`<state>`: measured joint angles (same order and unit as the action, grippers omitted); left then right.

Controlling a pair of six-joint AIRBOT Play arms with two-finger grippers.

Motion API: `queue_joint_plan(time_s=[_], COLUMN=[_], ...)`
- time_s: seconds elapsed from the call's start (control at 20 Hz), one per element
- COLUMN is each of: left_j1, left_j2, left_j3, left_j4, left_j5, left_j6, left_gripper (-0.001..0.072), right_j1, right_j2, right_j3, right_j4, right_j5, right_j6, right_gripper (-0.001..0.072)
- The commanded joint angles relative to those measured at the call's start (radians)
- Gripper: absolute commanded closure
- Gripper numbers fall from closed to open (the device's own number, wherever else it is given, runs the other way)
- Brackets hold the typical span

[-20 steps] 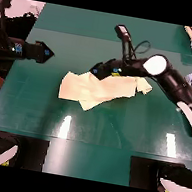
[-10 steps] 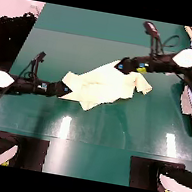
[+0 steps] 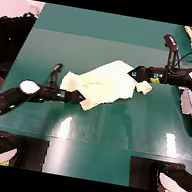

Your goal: Fold the shirts.

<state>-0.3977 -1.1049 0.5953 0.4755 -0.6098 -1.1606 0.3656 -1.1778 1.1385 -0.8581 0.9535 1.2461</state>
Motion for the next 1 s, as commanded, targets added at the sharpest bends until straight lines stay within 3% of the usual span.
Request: queue_joint_plan(time_s=[0.0,0.15,0.3,0.4,0.45,0.7,0.85,0.95], left_j1=[-0.103,-0.119,-0.119,-0.119,-0.119,0.026,0.168,0.233], left_j2=[-0.208,-0.342,-0.367,-0.362,-0.362,-0.331,-0.227,-0.163], left_j3=[0.143,0.246,0.310,0.351,0.375,0.504,0.512,0.512], left_j4=[-0.012,-0.021,-0.034,-0.034,-0.032,0.027,0.068,0.104], left_j5=[0.040,-0.011,-0.037,-0.047,-0.063,-0.275,-0.270,-0.270], left_j6=[0.016,0.014,0.016,0.017,0.018,0.018,0.017,0.017], left_gripper=[0.0070,0.0070,0.0082,0.0533,0.0678,0.0684,0.0684,0.0684], right_j1=[-0.004,-0.004,-0.005,-0.021,-0.035,-0.233,-0.356,-0.401], right_j2=[0.020,0.020,0.020,0.020,0.020,0.020,-0.024,-0.102], right_j3=[-0.014,-0.014,-0.014,-0.014,-0.014,-0.014,-0.014,-0.014], right_j4=[-0.002,-0.007,-0.008,-0.007,-0.007,-0.067,-0.168,-0.156], right_j5=[0.001,0.024,0.023,0.024,0.028,0.156,0.188,0.193], right_j6=[0.003,0.003,0.003,0.003,0.003,0.006,0.018,0.017], right_gripper=[0.0242,0.0242,0.0242,0.0242,0.0242,0.0242,0.0233,0.0115])
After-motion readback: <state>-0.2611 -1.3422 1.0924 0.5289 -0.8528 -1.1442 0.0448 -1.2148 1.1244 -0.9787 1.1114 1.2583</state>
